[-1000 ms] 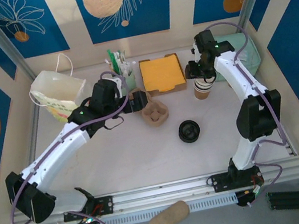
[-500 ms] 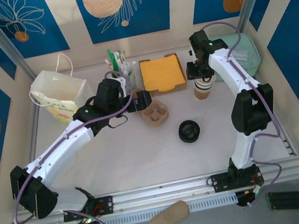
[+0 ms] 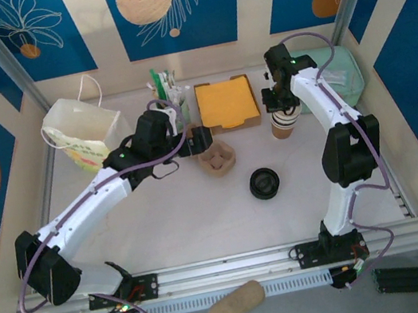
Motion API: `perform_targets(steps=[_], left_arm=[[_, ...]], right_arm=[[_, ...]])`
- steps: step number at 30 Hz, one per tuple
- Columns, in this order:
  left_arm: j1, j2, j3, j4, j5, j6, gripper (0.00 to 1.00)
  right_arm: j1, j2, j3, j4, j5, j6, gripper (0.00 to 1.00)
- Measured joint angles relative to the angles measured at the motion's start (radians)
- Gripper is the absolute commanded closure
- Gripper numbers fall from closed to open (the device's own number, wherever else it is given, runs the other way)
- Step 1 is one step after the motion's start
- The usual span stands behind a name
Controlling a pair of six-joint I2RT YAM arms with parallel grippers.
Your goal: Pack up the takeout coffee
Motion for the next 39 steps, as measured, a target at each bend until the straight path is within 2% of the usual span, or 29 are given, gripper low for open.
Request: perform_targets(steps=[4,10,39], left_arm=[[0.000,0.000,-0.006,0.000,0.002,0.000,0.01],[0.000,0.000,-0.008,0.000,0.002,0.000,0.01],[0.000,-0.004,-0.025,0.000,0.001,-0.007,0.01]], right_arm=[[0.000,0.005,0.000,0.000,0.000,-0.001,0.85],[0.002,0.011,0.000,0.003,0.002,-0.004,1.00],[0.125,-0.015,0.079,-0.037,0.237,-0.072,1.00]])
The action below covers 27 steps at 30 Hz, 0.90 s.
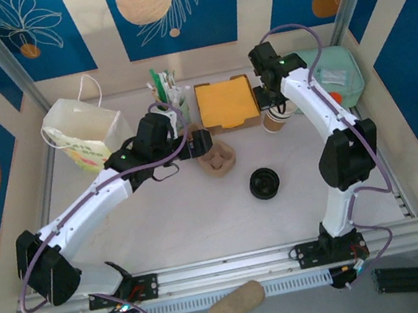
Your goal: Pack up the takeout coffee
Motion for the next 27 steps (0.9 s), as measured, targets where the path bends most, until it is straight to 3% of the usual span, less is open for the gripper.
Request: perform_targets(steps=[7,27], left_arm=[[-0.002,-0.013,-0.004,0.003,0.000,0.000,0.01],[-0.002,-0.015,-0.014,0.007,0.000,0.000,0.01]], right_arm=[[0.071,0.050,0.039,-0.042,0.091,-0.043,1.00],[0.150,0.085,0.194,-0.159,0.183,-0.063,1.00]])
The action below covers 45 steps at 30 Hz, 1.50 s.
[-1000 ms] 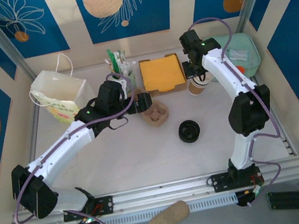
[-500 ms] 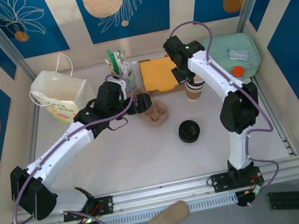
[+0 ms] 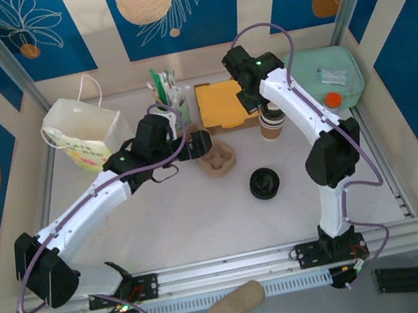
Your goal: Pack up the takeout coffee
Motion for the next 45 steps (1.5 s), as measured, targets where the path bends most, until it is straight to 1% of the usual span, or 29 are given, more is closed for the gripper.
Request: perform_targets(steps=[6,10,14,19,21,24,28,31,35,38,45], left_arm=[[0.000,0.000,0.000,0.000,0.003,0.000,0.00],[0.000,0.000,0.000,0.000,0.003,0.000,0.01],[0.000,-0.008,-0.011,0.000,-0.016,0.000,0.00],[0.003,-0.067,-0.079,-0.011,-0.066,0.000,0.01],[0.008,-0.099,-0.109,-0.015,-0.085,0.000,0.01],[0.019,-0.158,-0.158,-0.029,-0.114,0.000,0.01],[0.041,-0.254,-0.223,-0.063,-0.151,-0.008,0.01],[0.056,-0.322,-0.258,-0.090,-0.176,-0.015,0.01],[0.061,-0.393,-0.290,-0.121,-0.200,-0.018,0.01],[0.062,-0.421,-0.311,-0.132,-0.207,-0.019,0.01],[0.063,-0.433,-0.359,-0.144,-0.208,-0.027,0.01]], right_arm=[[0.036,-0.048,0.047,-0.021,0.051,-0.002,1.00],[0.077,-0.082,0.097,-0.035,0.084,-0.009,1.00],[0.144,-0.117,0.143,-0.056,0.093,-0.011,1.00],[0.261,-0.186,0.127,-0.077,0.046,0.018,1.00],[0.323,-0.222,0.089,-0.080,0.025,0.044,1.00],[0.443,-0.267,0.011,-0.089,0.000,0.095,1.00],[0.608,-0.278,-0.107,-0.091,-0.019,0.177,1.00],[0.698,-0.278,-0.209,-0.091,-0.035,0.238,1.00],[0.763,-0.286,-0.347,-0.059,-0.068,0.310,1.00],[0.791,-0.303,-0.438,-0.021,-0.101,0.356,1.00],[0.829,-0.313,-0.560,0.073,-0.127,0.435,1.00]])
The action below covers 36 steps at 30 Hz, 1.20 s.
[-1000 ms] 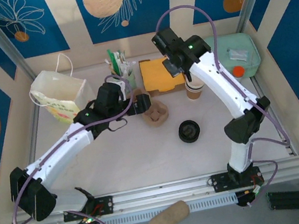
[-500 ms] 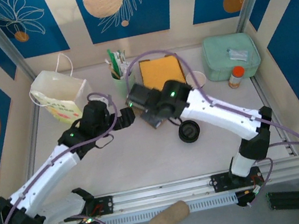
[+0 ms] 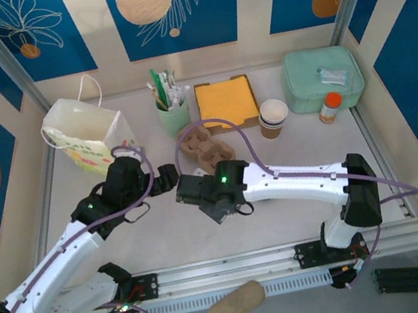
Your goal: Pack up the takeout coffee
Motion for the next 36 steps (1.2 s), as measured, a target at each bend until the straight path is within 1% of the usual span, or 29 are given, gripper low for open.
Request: perform_targets(steps=[7,19,29,36], left_arm=[[0.000,0.000,-0.006,0.001,0.000,-0.010,0.01],[0.000,0.000,-0.031,0.009,0.001,-0.026,0.01],[0.000,0.001,-0.032,0.015,0.001,-0.026,0.01],[0.000,0.001,-0.032,0.015,0.002,-0.026,0.01]], right_arm=[[0.003,0.005,-0.022,0.056,0.013,0.016,1.00],[0.006,0.089,-0.048,0.104,0.050,0.016,1.00],[0.017,0.101,-0.054,0.119,0.053,0.006,0.66],[0.017,0.096,-0.021,0.092,0.045,0.004,0.52]])
